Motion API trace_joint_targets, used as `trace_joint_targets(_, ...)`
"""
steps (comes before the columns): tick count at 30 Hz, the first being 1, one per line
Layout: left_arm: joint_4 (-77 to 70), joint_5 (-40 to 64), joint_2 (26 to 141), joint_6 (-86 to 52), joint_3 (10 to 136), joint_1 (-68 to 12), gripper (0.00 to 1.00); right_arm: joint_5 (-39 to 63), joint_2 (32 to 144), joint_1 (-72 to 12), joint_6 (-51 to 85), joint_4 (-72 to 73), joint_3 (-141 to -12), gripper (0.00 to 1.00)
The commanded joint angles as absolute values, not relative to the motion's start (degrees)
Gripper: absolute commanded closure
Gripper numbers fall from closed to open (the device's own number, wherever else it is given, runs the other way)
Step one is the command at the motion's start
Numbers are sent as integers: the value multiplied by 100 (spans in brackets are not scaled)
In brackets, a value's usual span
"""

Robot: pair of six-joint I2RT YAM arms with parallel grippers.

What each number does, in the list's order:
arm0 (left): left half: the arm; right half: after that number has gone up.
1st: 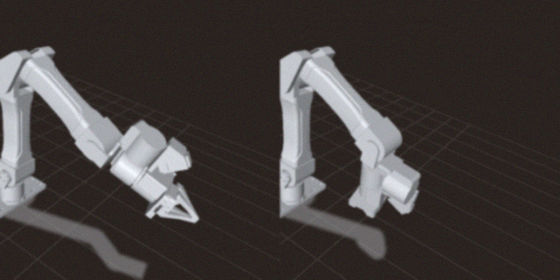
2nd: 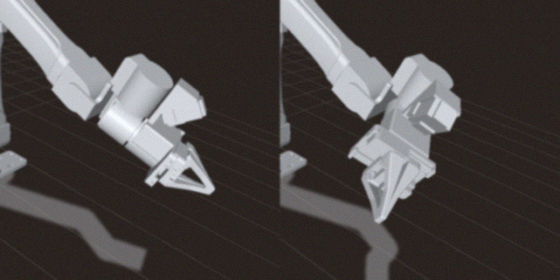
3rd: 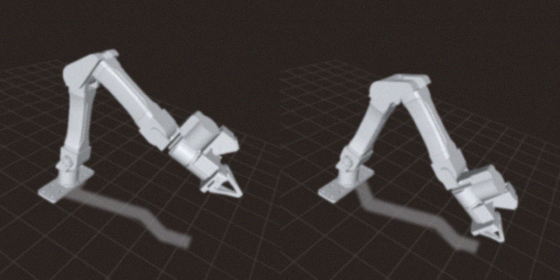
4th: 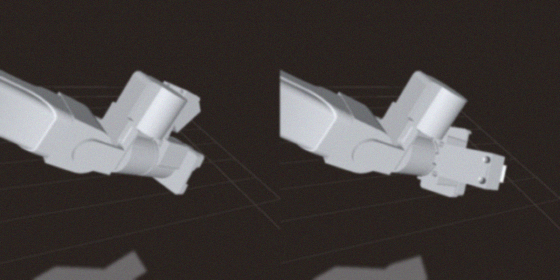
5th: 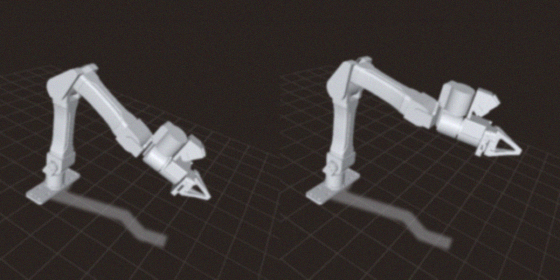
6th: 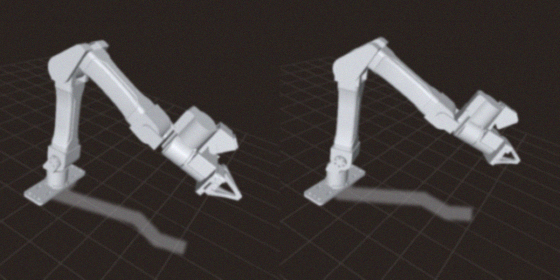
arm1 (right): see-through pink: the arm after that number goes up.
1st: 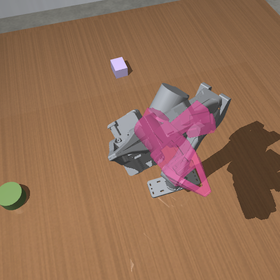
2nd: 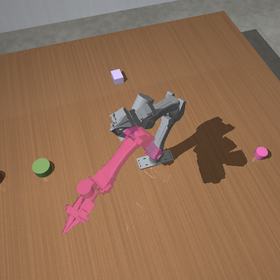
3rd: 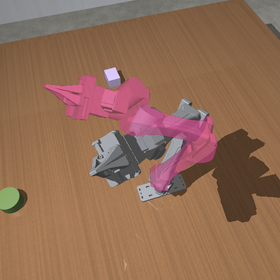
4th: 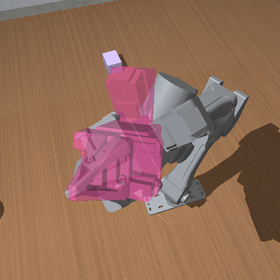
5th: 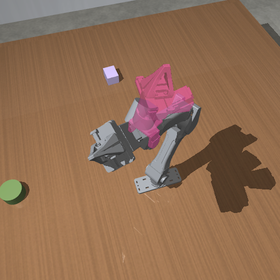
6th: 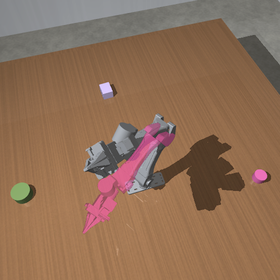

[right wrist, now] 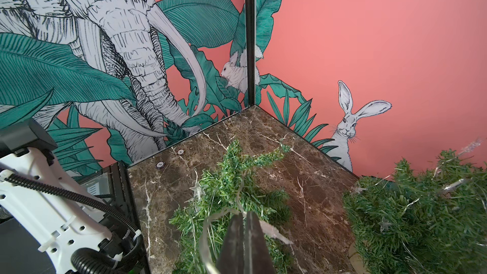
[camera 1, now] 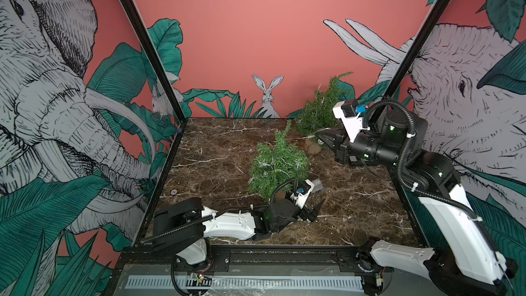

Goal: Wrap string light around the christmas tree
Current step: Wrap the light string around the Christmas tree.

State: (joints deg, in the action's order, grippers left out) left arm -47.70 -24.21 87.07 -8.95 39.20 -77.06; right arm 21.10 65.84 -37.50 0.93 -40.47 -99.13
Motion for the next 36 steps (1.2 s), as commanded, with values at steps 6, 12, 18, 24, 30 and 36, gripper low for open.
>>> trace_joint_targets(6,-5680,-2953,9024,-979,4085,-7691,2,2388,6425,-3779,186,-3614,-9846,100)
trace_joint_targets(12,-5543,-2850,8989,-964,4087,-7692,12,2343,6380,-3779,167,-3550,-9774,100)
trace_joint_targets(18,-5037,-2847,8749,-1213,4060,-7693,36,2322,6381,-3779,191,-3464,-9701,100)
trace_joint_targets(24,-4825,-2745,8480,-1174,4008,-7691,59,2257,6381,-3774,213,-3429,-9635,100)
trace_joint_targets(30,-4475,-2509,8178,-1235,3985,-7697,61,2217,6361,-3779,273,-3328,-9557,100)
trace_joint_targets(36,-4113,-2173,7950,-1317,3937,-7694,73,2191,6372,-3780,356,-3235,-9503,100)
